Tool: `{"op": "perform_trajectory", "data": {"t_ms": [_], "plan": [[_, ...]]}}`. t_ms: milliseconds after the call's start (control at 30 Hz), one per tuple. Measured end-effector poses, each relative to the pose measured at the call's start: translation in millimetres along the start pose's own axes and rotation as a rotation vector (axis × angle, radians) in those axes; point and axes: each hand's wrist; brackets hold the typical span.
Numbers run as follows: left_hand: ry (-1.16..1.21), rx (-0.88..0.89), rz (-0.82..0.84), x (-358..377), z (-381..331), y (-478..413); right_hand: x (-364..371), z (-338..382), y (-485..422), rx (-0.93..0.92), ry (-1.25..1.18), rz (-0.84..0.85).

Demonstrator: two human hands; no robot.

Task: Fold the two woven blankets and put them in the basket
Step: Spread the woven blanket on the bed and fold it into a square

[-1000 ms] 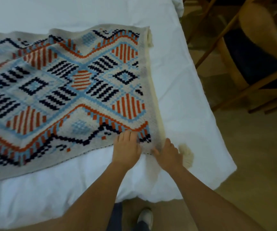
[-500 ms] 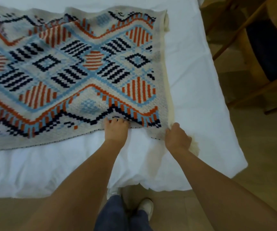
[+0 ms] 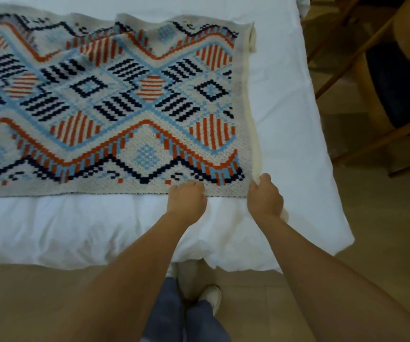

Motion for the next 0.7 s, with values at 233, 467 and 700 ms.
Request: {"op": "perform_trajectory", "data": {"t_ms": [233,467,700], "plan": [[1.099,-0.396,0.159,-54.3,-23.5,-26.9,12.3,49.6,27.9,-0.284,-0.046,0.153],[0.972,-0.451,-0.012,-75.1,41.7,-34.5,43.2,105.7,61.4,-0.626,-0.095,0.285],[0.768,-0.401,-0.229,-84.0,157.4,-8.3,91.0,211.0,38.9,-0.336,-0.386,0.166]]}}
Point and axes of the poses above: each hand's wrist, its own y-axis away from the middle knuckle, its own x-axis out of the palm, z = x × y, and after that the axes turned 8 degrees about -y, right-handed
